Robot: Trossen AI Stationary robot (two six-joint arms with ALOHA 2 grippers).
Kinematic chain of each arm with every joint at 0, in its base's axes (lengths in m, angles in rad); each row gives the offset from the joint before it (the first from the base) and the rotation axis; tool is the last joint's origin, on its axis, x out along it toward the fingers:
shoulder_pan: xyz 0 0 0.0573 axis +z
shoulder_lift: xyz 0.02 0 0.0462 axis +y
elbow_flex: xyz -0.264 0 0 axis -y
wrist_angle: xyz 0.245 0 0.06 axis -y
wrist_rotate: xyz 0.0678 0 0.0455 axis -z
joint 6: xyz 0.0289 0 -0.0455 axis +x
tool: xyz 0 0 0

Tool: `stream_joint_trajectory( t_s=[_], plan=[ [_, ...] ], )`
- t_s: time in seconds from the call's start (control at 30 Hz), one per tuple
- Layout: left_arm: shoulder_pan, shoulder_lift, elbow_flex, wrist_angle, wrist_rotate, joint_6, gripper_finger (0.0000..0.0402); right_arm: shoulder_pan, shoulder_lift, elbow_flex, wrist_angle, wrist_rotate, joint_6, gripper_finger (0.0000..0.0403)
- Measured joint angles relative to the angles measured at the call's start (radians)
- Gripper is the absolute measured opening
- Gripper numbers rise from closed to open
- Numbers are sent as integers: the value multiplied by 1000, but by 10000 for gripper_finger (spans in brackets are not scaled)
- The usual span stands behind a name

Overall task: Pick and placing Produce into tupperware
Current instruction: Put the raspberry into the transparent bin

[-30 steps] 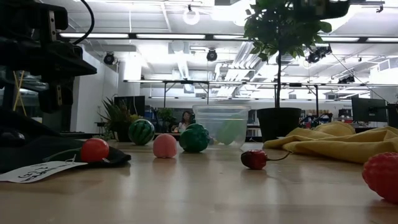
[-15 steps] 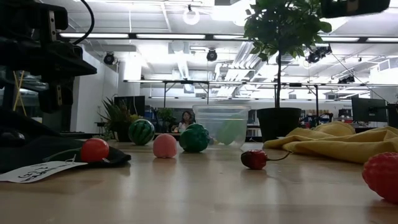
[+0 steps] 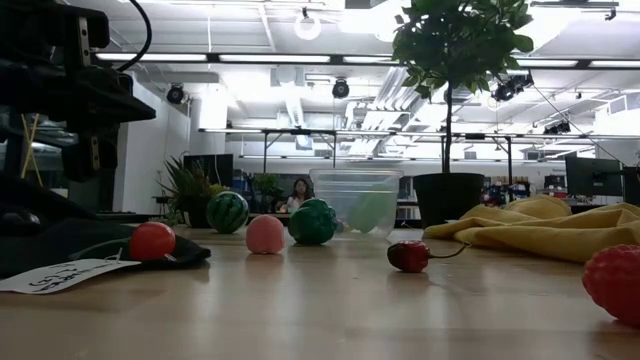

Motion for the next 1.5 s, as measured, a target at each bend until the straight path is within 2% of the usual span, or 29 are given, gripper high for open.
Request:
stream_joint_trajectory(
  t_s=[0.23, 0.47, 0.73, 1.13, 1.5],
  plan=[
    [0, 0, 0, 0, 0, 0, 1, 15, 94, 99, -94, -20, 25, 103],
    [0, 0, 0, 0, 0, 0, 1, 31, 147, 94, -109, -89, 84, 103],
    [0, 0, 0, 0, 0, 0, 1, 37, 167, 93, -87, -89, 78, 105],
    [0, 0, 0, 0, 0, 0, 1, 37, 221, 92, -100, -78, 140, 163],
    [0, 0, 0, 0, 0, 0, 1, 49, 226, 92, -103, -61, 332, 167]
  ],
)
